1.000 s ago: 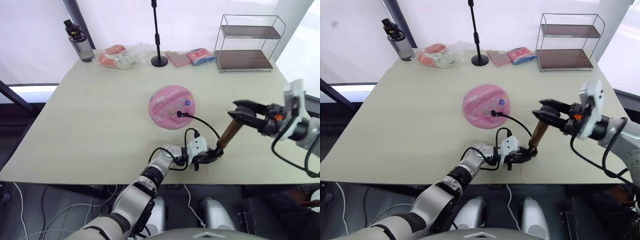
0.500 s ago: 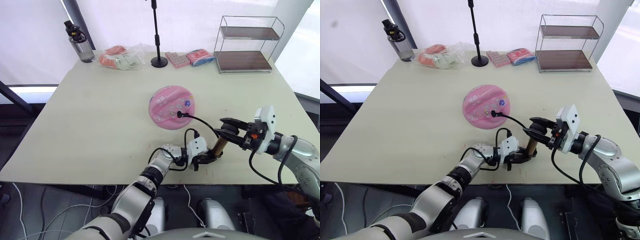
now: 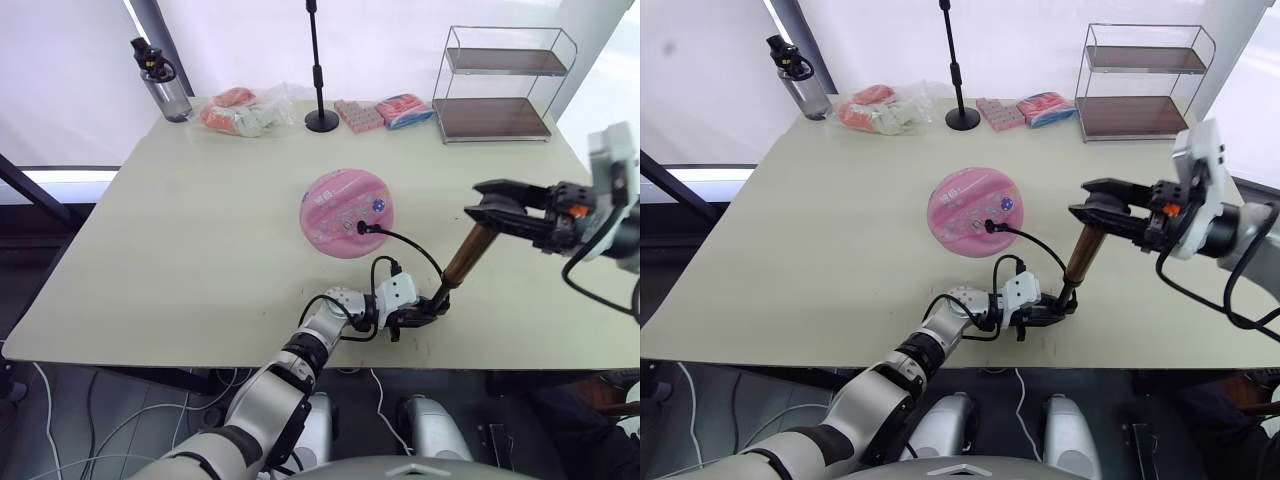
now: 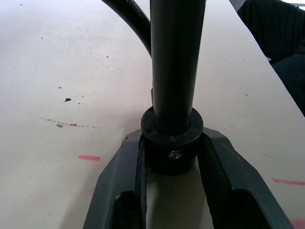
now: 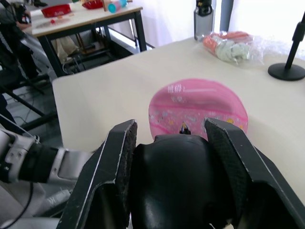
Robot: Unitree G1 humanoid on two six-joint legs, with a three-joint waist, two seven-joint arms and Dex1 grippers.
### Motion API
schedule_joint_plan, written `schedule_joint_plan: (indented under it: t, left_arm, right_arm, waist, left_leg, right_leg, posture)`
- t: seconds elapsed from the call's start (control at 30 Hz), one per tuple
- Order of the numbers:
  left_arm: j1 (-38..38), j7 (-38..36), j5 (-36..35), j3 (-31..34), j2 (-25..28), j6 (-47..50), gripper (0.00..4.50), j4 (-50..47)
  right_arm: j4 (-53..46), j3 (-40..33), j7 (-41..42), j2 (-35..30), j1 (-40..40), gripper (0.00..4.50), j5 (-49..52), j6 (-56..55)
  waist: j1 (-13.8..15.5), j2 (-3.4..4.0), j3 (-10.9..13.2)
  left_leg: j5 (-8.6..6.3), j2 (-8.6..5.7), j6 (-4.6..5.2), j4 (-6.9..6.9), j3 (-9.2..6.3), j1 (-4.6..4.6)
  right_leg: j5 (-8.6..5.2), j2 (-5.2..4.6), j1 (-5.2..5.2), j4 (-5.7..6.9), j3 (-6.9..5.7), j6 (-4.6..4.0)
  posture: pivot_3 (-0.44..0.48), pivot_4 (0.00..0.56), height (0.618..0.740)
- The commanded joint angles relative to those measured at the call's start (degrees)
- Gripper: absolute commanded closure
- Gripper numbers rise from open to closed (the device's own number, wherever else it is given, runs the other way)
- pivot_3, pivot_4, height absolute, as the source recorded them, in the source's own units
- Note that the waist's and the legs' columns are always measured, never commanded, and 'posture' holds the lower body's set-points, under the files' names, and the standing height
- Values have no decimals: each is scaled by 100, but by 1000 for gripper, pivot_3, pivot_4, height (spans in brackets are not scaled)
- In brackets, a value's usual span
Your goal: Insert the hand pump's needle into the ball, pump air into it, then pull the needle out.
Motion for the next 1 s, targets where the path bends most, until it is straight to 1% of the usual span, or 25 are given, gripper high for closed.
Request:
schedule_joint_plan:
  t: [0.03,0.17,0.27,0.33,0.43,0.57,0.7,0.83,1.0]
  left_arm:
    - [228,-61,234,-148,132,168,3432,374]
    - [220,-42,240,-144,158,171,3432,370]
    - [219,-35,235,-124,208,170,3432,378]
    - [227,-34,239,-125,217,164,3432,383]
    - [222,-29,241,-128,210,168,3432,391]
    - [201,-15,239,-132,182,174,3432,401]
    - [196,-4,231,-127,179,164,3432,405]
    - [208,-1,233,-131,180,164,3432,395]
    - [225,2,219,-127,191,177,3432,367]
  right_arm:
    - [47,-624,-163,-241,-446,2667,412,40]
    - [148,-719,-177,-431,-574,2667,415,100]
    - [166,-770,-354,-348,-584,2667,600,142]
    - [32,-670,-302,-317,-372,2667,507,121]
    - [-193,-361,-312,-50,175,2667,191,-16]
    - [-307,146,-276,297,803,2667,-455,-362]
    - [-230,720,-213,571,1223,2667,-1216,-826]
    - [107,1351,-235,1001,1561,2667,-2008,-1371]
    - [593,1853,-268,1452,1971,2667,-2821,-2062]
  waist:
    - [-1,0,0]
    - [-1,-3,2]
    - [-1,-3,2]
    - [-1,-3,2]
    - [-1,-8,-2]
    - [-17,-20,-12]
    - [-20,-31,-22]
    - [-18,-37,-30]
    - [-21,-48,-44]
  left_leg:
    - [0,0,0,0,0,0]
    - [0,0,0,0,0,-1]
    - [0,-1,0,0,2,-1]
    - [0,-1,0,0,2,-2]
    - [0,0,0,-1,-1,0]
    - [0,3,0,0,2,8]
    - [0,11,0,2,0,19]
    - [0,13,0,1,-3,20]
    - [0,13,0,0,-3,23]
  right_leg:
    - [0,0,0,0,0,0]
    - [0,-2,0,0,0,0]
    - [1,-3,-1,0,1,0]
    - [1,-3,-1,0,1,0]
    - [1,-2,0,0,-1,1]
    - [2,1,3,1,0,4]
    - [1,10,8,3,0,2]
    - [0,15,9,3,-1,1]
    - [0,17,10,3,0,0]
  posture:
    - [0,150,731]
    - [0,150,731]
    - [0,150,731]
    - [0,150,731]
    - [0,150,731]
    - [0,150,731]
    - [0,150,731]
    - [0,150,731]
    - [0,150,731]
